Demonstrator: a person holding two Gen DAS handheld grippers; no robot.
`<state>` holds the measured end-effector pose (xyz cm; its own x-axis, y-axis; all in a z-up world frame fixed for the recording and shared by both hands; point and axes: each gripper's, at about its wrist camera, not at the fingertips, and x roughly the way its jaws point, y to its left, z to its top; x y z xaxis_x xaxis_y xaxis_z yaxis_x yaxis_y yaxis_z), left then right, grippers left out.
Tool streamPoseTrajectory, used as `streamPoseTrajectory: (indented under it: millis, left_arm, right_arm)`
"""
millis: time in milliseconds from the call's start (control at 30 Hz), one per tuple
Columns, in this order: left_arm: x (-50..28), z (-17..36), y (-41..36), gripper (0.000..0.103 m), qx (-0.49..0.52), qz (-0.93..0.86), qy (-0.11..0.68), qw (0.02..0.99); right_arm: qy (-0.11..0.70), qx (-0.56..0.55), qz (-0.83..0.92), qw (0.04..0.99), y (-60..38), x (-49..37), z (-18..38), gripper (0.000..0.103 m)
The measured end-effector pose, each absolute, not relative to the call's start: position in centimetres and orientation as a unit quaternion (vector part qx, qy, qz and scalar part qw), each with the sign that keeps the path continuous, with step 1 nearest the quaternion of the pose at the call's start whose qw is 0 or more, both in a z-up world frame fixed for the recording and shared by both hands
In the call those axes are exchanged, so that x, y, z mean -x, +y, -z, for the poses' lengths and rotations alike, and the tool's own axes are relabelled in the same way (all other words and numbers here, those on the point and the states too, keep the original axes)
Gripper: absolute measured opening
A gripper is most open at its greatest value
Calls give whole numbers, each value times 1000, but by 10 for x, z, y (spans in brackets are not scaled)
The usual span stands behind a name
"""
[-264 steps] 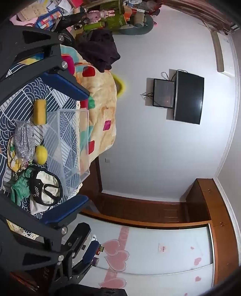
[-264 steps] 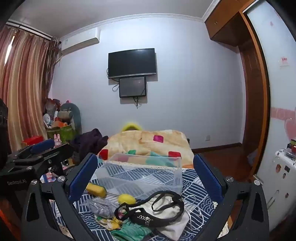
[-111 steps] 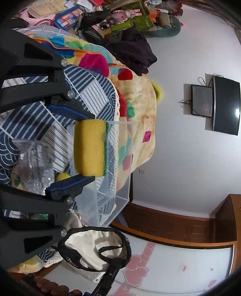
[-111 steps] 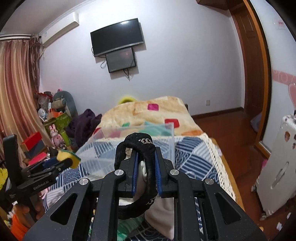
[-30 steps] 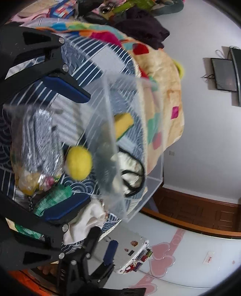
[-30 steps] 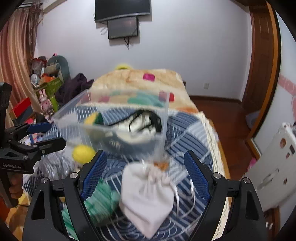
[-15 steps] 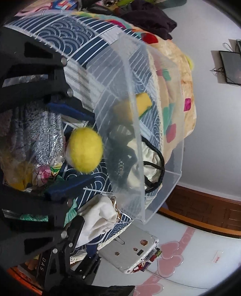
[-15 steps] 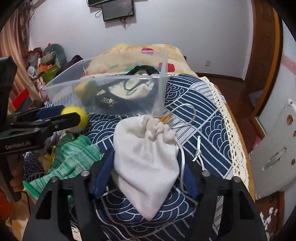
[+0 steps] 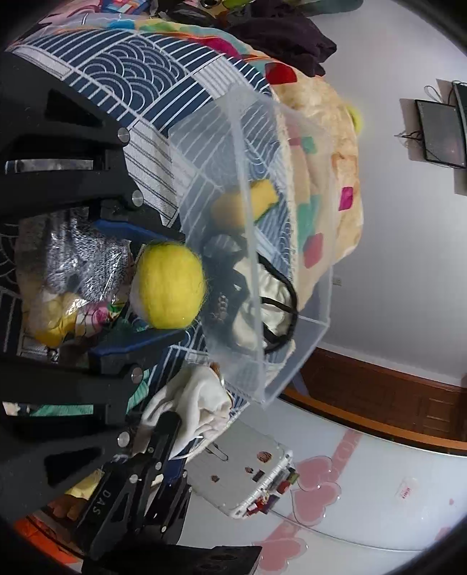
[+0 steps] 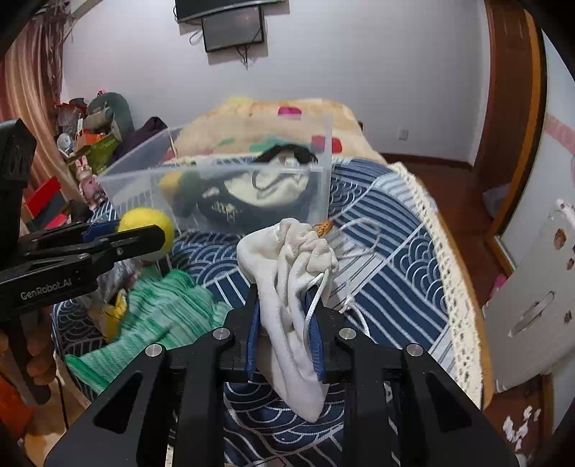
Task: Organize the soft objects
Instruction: 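Grasp the yellow felt ball with the left tool while the right tool grasps the white drawstring pouch, then place the felt ball into the box with the left tool while the right tool places the pouch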
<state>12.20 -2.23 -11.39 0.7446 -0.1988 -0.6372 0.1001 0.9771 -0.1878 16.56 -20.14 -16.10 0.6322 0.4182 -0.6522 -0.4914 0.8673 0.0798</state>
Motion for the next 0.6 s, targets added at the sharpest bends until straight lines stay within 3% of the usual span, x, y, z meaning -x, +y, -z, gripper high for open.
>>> streamPoseTrajectory:
  millis: [600]
  left_arm:
    - [-120, 55, 29, 45, 55, 19, 268, 962]
  right_arm:
    - [222, 34, -269, 936, -181, -174, 82, 21]
